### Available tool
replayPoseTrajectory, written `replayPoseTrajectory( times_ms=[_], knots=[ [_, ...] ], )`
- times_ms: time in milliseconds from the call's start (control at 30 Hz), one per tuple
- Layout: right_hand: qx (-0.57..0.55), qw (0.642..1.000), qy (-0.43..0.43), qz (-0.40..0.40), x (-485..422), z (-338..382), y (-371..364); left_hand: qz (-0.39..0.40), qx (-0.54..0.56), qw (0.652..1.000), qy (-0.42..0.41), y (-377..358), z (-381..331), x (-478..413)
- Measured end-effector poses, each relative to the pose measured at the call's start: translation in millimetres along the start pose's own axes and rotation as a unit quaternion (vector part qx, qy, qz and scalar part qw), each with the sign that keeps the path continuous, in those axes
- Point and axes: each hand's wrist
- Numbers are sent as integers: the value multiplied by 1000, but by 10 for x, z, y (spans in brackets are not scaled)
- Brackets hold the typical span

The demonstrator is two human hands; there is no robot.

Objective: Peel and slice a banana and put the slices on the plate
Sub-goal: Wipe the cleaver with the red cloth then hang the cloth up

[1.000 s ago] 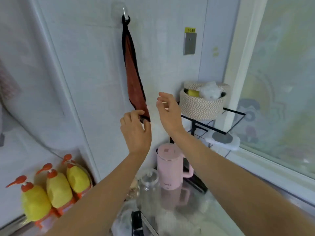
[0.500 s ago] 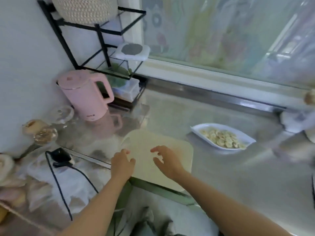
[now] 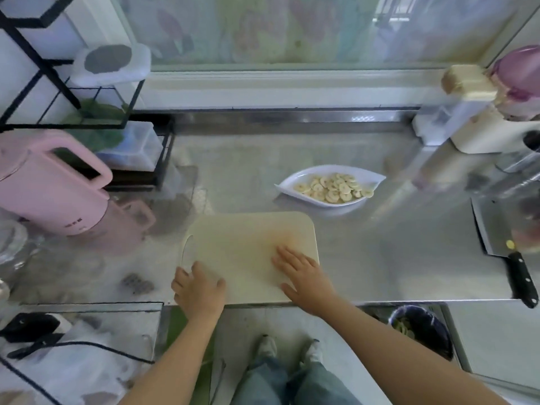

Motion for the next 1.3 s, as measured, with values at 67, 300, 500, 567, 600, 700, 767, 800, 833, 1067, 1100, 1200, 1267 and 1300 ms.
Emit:
replayPoseTrajectory(
  times_ms=[67,300,500,567,600,700,767,800,833,1067,1100,1200,1267,1300],
  knots=[
    [1,999,-30,-17,163,-217,23,-9,-8,1000,-28,-97,-212,119],
    [-7,995,-102,-21,558,-902,218,-22,-9,993,-114,-408,-934,396],
    [-20,993,-114,0,756,-1582,413,-6,-5,993,-117,-655,-1527,643],
    [-29,993,-113,1,777,-1777,480,-6,-7,993,-116,-726,-1685,690],
    [-31,993,-110,-1,778,-1858,508,-5,-8,993,-115,-751,-1752,710],
    [-45,994,-96,3,753,-2009,541,-1,-18,994,-108,-805,-1884,752],
    [-47,995,-82,23,730,-2075,549,-2,-30,995,-97,-823,-1935,770],
    [-57,995,-77,29,726,-2105,560,-4,-37,995,-93,-832,-1962,783],
    [-80,993,-79,30,740,-2138,587,-6,-44,995,-93,-843,-2003,806],
    [-126,941,-274,-155,1022,-2751,945,36,-75,954,-289,-1019,-2867,1089],
    [-103,929,-309,-174,1117,-2882,998,49,-82,943,-319,-1073,-3035,1144],
    [-26,876,-451,-168,1436,-3230,1091,94,-108,929,-340,-1269,-3449,1286],
    [-17,840,-522,-146,1614,-3401,1083,133,-129,927,-327,-1406,-3614,1363],
    [-21,835,-535,-130,1680,-3470,1062,139,-146,925,-322,-1462,-3662,1386]
  ],
)
Point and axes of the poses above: each hand's wrist, its own x-axis away from the middle knuckle, its own y-axis out of the back of the hand, z = x × y, and after that the axes turned 13 degrees about -y, right-handed
